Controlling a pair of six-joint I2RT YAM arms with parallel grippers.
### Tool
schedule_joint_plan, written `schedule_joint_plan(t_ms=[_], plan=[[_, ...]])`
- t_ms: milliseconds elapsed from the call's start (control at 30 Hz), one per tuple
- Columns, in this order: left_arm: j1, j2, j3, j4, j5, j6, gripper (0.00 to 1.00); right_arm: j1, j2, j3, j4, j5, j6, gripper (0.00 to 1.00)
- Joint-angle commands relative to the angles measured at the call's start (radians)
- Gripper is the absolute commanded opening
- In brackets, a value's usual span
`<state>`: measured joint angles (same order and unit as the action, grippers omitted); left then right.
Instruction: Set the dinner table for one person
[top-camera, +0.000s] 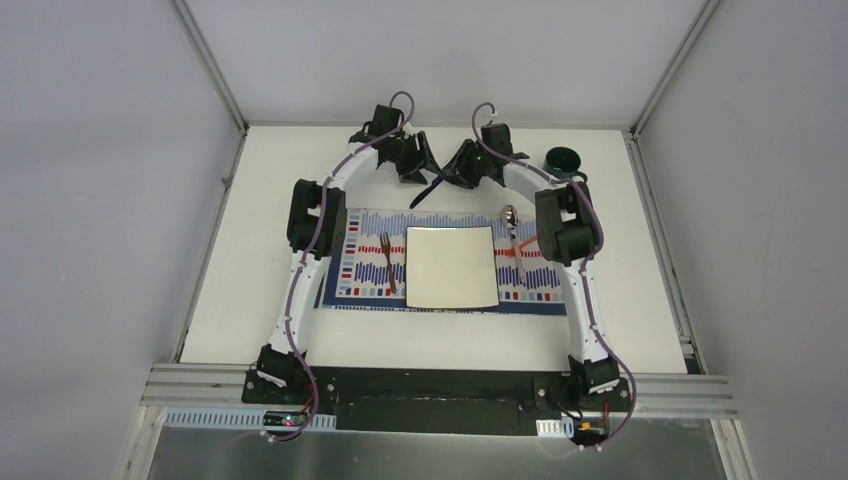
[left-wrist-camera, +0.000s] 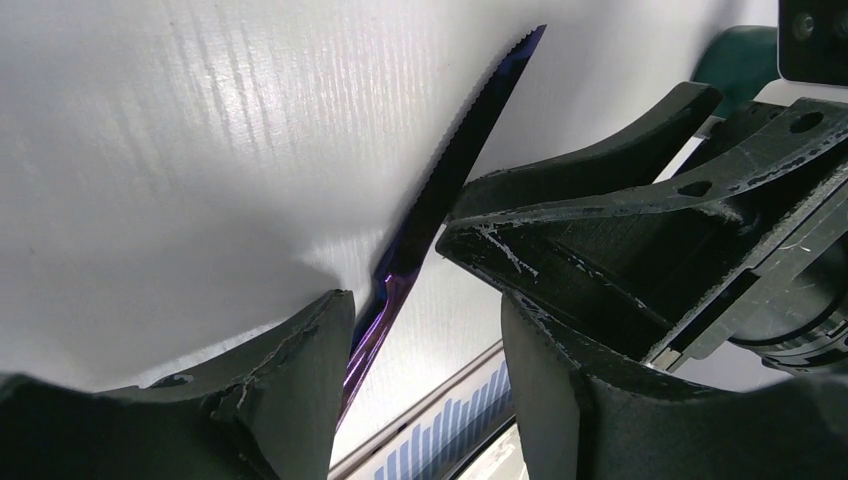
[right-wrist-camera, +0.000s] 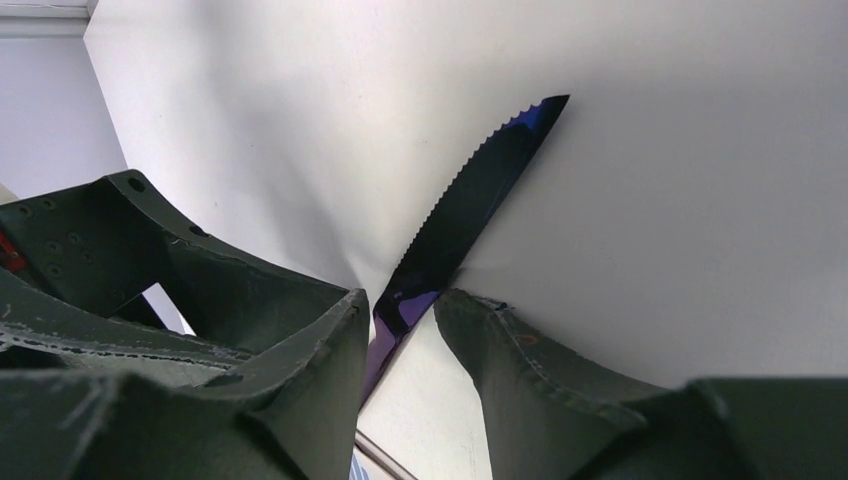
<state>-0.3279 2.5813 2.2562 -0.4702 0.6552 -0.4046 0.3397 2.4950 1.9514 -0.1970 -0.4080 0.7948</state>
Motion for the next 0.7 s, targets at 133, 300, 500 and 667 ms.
schedule_joint_plan(t_ms=[133,300,500,667], plan=[[-0.011,-0.001,0.003,0.084,0.04,-0.03,0.57,0.063,0.066,0.096,-0.113,0.028,-0.034,0.46],[-0.011,-0.011,-0.014,0.094,0.048,-0.031,0.57,0.085,0.089,0.14,-0.135,0.03,-0.035,0.47],[-0.011,-0.021,-0.027,0.108,0.069,-0.037,0.57,0.114,0.128,0.209,-0.17,0.018,-0.034,0.47],[-0.011,-0.04,-0.053,0.134,0.083,-0.047,0.57,0.132,0.139,0.233,-0.178,0.011,-0.028,0.48]])
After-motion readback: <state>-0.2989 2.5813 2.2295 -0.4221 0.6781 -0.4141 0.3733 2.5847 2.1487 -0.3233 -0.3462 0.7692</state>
